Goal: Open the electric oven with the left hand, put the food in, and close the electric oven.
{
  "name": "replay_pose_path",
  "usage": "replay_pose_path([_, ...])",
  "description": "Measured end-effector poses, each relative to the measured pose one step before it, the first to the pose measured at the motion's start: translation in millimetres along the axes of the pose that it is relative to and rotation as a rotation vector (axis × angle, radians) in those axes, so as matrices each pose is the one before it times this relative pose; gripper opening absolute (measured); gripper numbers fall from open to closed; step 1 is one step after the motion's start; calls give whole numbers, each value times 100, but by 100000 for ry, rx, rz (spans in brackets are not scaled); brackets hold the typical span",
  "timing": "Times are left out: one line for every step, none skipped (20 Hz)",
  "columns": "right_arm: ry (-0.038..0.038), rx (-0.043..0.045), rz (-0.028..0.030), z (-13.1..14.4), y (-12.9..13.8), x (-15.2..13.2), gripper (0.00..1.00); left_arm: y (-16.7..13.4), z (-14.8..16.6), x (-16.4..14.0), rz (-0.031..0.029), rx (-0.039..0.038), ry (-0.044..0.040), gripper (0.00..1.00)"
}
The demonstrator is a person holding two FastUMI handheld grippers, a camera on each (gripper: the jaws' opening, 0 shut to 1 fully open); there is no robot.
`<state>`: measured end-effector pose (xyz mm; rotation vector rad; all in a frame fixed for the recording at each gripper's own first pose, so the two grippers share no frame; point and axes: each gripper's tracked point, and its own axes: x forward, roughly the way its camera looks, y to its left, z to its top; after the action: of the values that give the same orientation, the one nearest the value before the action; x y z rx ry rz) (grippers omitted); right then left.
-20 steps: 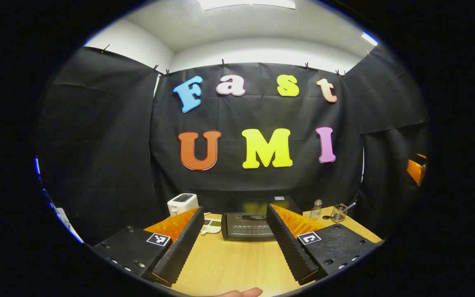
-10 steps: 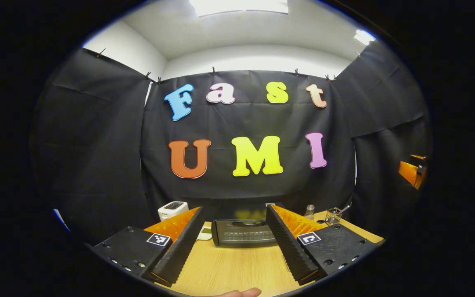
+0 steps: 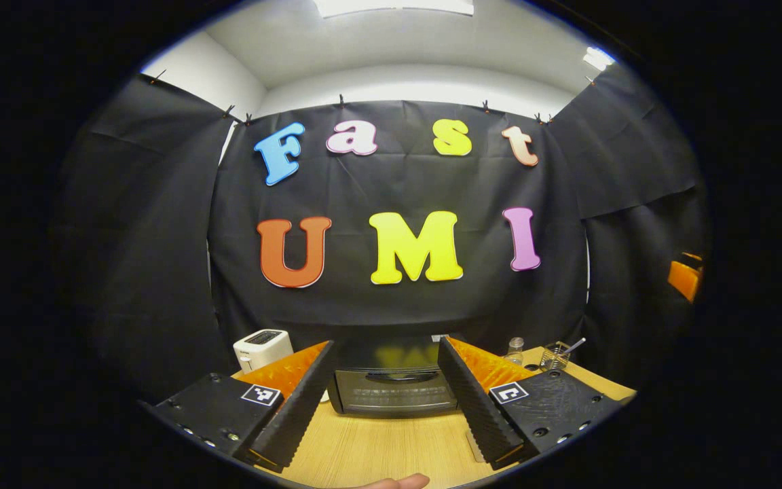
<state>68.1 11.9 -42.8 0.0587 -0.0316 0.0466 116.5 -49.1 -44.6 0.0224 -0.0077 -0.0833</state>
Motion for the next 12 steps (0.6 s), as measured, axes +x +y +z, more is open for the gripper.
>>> replay_pose_path([905, -55, 521, -436, 111, 454, 99, -7, -1216, 1748, 98, 588, 2982, 96])
replay_pose_path([1009, 42, 265, -464, 86, 611, 99, -143, -1329, 1722, -302, 1071, 3432, 96])
replay_pose_path([1016, -65, 153, -472, -102, 500, 100, -193, -1259, 1649, -323, 969, 3334, 96])
replay_pose_path([862, -261, 45, -442, -172, 456, 100, -174, -1211, 1554, 208, 456, 3356, 96])
replay_pose_path([575, -287, -201, -287, -247, 510, 100, -98, -1347, 1556, 102, 215, 4174, 96])
replay_pose_path([540, -369, -367, -279, -219, 377, 100, -220, -1106, 1260, -444, -494, 3479, 96])
replay_pose_path([502, -333, -434, -173, -290, 370, 100, -445, -784, 1204, -1107, -889, 2981, 96])
replay_pose_path([193, -135, -558, -126, -272, 351, 99, -571, -657, 1203, -1703, -1293, 2615, 96])
replay_pose_path([136, -198, -449, -102, -278, 344, 100, -440, -657, 1107, -1585, -1300, 2539, 96])
replay_pose_path([155, -337, -407, -195, -288, 157, 100, -328, -555, 1056, -1098, -1006, 2276, 96])
replay_pose_path([33, -136, -405, -95, -267, 186, 99, -153, -402, 993, -434, -789, 2003, 96])
replay_pose_path([126, -167, -254, -240, -243, 184, 100, -137, -398, 1078, -213, -273, 2271, 96])
